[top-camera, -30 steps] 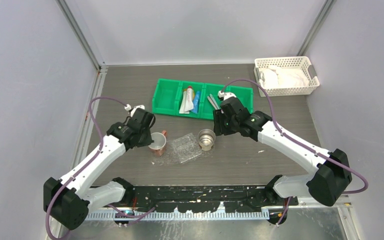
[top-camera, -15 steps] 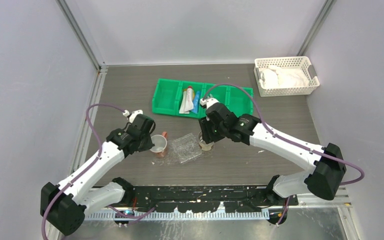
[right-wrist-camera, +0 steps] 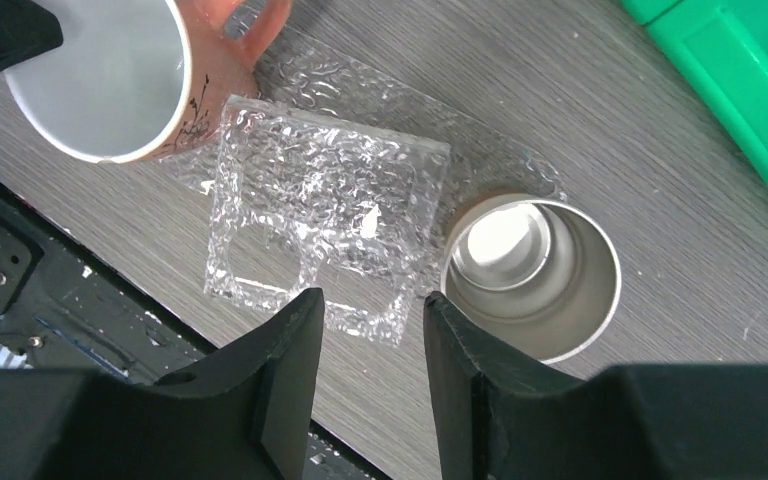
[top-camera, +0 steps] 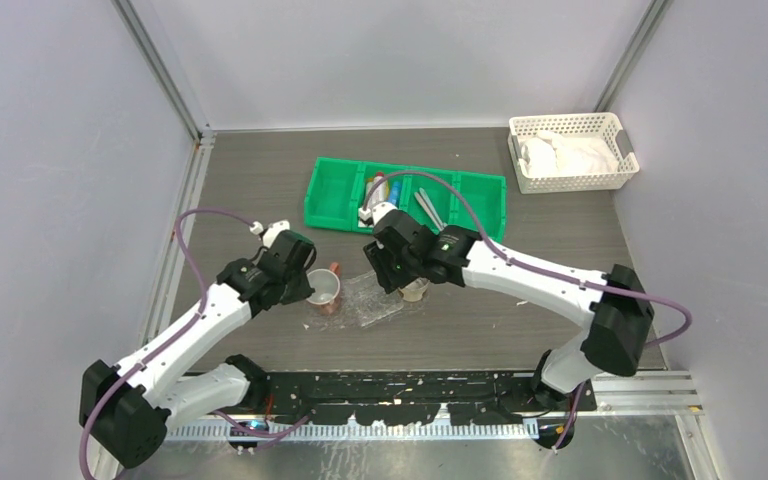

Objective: Prepare toiletry sets of a toothbrush and toothpaste on the tray

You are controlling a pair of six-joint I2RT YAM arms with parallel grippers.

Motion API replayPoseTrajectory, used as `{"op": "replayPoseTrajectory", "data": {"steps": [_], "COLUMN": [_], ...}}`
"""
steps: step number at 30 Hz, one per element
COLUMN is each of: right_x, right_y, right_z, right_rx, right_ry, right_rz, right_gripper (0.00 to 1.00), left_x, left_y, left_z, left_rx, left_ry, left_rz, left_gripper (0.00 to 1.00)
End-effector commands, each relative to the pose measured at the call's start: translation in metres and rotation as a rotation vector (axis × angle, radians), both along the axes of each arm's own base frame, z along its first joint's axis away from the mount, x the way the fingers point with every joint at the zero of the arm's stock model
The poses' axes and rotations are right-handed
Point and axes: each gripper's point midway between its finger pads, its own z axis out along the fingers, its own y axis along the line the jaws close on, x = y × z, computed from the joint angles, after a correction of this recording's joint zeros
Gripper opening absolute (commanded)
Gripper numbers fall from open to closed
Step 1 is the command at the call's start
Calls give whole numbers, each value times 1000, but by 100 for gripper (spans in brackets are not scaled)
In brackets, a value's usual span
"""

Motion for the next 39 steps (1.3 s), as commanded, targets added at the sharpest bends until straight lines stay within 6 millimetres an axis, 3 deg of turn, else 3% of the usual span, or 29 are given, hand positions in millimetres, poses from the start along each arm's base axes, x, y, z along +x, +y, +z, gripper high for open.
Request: {"op": "replayPoseTrajectory", "data": {"steps": [1,9,22,39], "right_x": [5,9,26,43], "right_y": [23,42,62,66], "right_z": [8,-12,-25,-44], "right_rx": [5,-19,-40,-89], "right_ry": [-40,-28,-39,-60], "right_rz": [37,34,20,-53], "right_gripper": [47,46,46,45], "left_x": [-7,-13,-10,-7], "left_y": [5,4,-9,-14], "left_z": [1,-4,-10,-12], "left_rx": [-4,-27,-59,-63], "left_ry": [-5,0,5,5], "left_rz": [17,9,-23,-41], "left_gripper": [20,21,21,22]}}
